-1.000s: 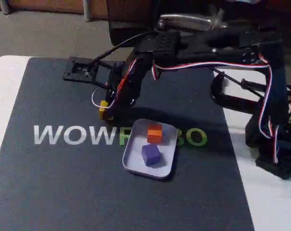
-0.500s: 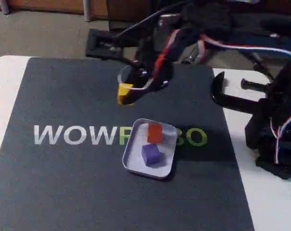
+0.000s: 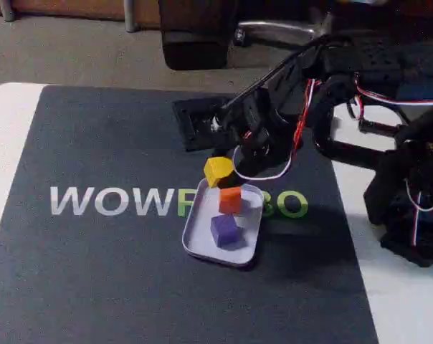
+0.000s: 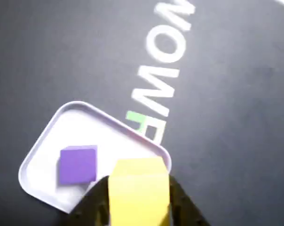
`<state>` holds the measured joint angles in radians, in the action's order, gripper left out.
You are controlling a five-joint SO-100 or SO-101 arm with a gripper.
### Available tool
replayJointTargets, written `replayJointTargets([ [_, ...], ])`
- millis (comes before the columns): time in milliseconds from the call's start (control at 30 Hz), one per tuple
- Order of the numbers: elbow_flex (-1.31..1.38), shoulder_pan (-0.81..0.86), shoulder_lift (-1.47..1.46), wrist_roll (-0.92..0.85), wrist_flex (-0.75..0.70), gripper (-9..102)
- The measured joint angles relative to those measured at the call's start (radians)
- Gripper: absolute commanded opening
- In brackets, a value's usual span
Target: Move blocks one by one until all three blocks are in the tray.
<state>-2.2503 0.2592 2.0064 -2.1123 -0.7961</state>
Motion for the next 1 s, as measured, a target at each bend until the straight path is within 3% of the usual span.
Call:
replayJointTargets([
  [300, -0.002, -0.008, 0.000, -0.011, 0.015, 14],
  [1000, -0.002, 0.040, -0.043, -0.014, 0.089, 17],
])
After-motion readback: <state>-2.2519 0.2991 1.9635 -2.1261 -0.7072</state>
